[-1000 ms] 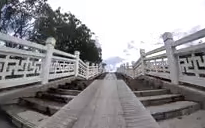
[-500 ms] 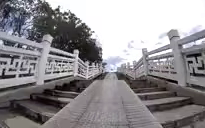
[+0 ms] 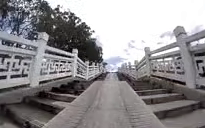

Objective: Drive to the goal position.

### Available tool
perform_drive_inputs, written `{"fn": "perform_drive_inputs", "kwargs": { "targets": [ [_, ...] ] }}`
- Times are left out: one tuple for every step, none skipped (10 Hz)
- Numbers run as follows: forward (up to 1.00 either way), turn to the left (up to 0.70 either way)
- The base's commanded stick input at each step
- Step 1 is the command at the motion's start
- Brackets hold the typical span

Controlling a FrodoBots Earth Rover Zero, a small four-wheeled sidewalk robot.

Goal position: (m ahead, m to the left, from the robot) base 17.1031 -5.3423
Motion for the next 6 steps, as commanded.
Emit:
{"fn": "perform_drive_inputs", "kwargs": {
  "targets": [
    [0.7,0.0],
    [0.7,0.0],
    [0.7,0.0],
    [0.7,0.0],
    [0.7,0.0],
    [0.7,0.0]
  ]
}}
